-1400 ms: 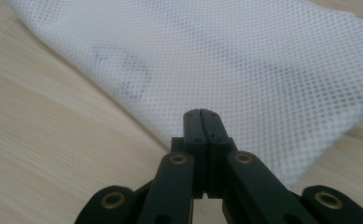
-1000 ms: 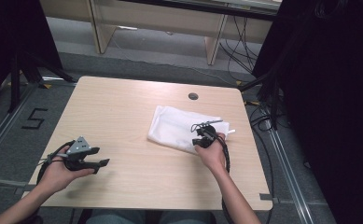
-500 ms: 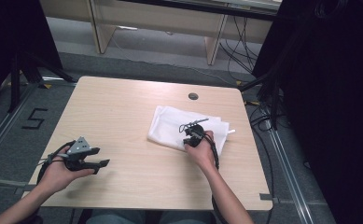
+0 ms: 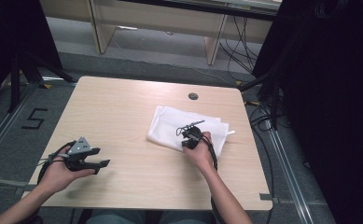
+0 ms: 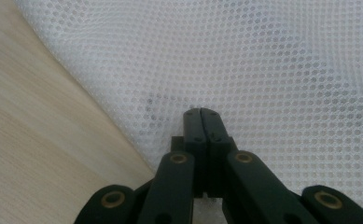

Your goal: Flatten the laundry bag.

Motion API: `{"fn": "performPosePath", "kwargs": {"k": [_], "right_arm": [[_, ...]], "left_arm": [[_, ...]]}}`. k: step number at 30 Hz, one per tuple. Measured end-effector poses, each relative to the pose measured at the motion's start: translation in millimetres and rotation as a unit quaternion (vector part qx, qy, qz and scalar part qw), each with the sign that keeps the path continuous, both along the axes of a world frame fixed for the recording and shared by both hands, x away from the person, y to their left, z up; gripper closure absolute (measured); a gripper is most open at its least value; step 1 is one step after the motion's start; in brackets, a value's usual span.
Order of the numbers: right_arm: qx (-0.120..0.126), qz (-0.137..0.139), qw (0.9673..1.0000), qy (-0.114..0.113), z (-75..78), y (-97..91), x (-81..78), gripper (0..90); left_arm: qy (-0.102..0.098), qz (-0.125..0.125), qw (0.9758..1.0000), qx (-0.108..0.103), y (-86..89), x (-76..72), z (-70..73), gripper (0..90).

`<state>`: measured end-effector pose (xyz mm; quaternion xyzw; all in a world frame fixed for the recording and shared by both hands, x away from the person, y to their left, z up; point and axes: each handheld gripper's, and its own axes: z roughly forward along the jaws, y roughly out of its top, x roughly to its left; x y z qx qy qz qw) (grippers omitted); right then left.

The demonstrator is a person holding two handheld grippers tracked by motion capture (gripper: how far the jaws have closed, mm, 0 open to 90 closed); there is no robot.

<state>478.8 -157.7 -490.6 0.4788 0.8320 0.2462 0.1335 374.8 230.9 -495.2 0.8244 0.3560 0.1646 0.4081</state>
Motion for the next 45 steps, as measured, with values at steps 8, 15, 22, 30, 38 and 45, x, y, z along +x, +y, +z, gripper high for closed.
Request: {"fn": "performPosePath", "kwargs": {"k": [8,15,22,30,38,45], "right_arm": [[-0.004,0.014,0.9999,0.008,1.1,1.9,-2.7,90.0],[0.005,0.026,0.9994,0.024,2.0,1.0,-9.4,90.0],[0.012,0.044,0.9983,0.037,2.5,1.1,-18.9,90.0],[0.007,0.059,0.9973,0.044,3.4,4.6,-29.5,90.0],[0.011,0.077,0.9957,0.051,3.1,6.4,-39.6,90.0],[0.016,0.086,0.9944,0.06,3.2,6.6,-47.8,90.0]], "left_arm": [[0.003,-0.002,1.0,-0.001,0.3,-0.5,0.6,36.1],[0.007,0.006,0.9998,-0.015,-1.9,-1.4,-0.8,36.1],[0.003,-0.003,1.0,-0.001,-0.2,-0.8,0.2,36.1],[0.001,0.0,1.0,0.002,-1.2,-1.4,0.2,36.1],[-0.003,-0.003,0.9999,-0.012,-2.9,-2.5,2.7,36.4],[-0.013,-0.011,0.9998,-0.005,-4.2,-2.3,2.1,36.3]]}}
